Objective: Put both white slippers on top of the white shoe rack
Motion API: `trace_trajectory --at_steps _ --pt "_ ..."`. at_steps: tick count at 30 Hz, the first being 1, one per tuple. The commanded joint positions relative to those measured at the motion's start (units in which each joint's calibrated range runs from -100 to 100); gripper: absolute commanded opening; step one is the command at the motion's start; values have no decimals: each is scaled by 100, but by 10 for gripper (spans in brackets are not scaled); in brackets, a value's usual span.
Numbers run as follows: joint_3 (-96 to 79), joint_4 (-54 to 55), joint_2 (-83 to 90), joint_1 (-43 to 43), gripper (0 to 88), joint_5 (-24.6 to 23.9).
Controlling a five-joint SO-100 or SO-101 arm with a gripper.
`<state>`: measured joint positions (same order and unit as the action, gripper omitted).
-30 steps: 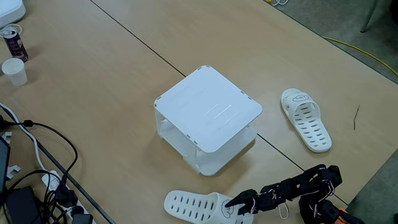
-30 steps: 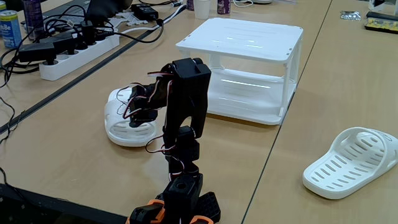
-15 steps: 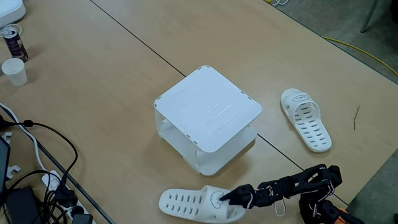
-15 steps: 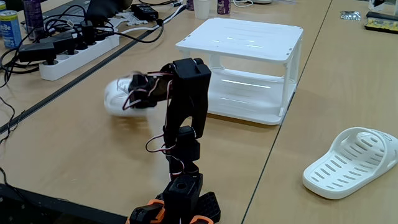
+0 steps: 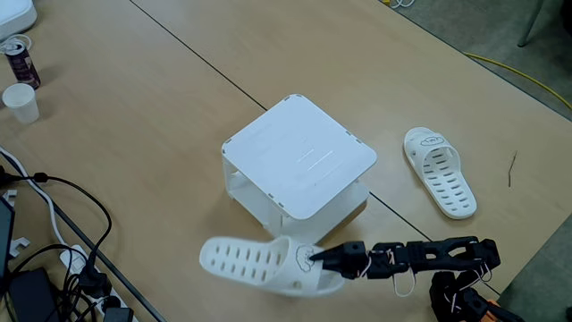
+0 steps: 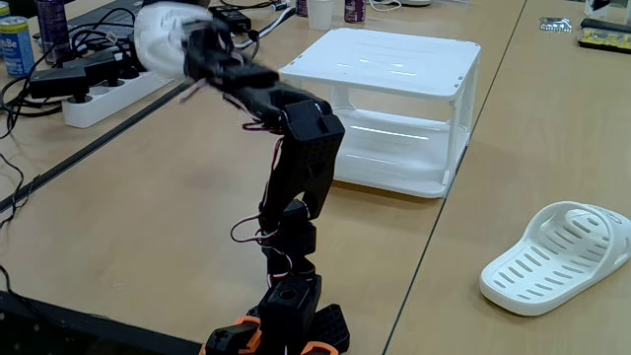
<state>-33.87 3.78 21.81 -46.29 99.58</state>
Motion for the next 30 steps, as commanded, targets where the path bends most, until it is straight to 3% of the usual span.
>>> trace_trajectory --at_steps 1,11,30 --pt "1876 -895 397 542 8 42" --pt "3608 -1111 -1109 2351 8 42" --pt "4709 -1111 -2800 2812 8 42"
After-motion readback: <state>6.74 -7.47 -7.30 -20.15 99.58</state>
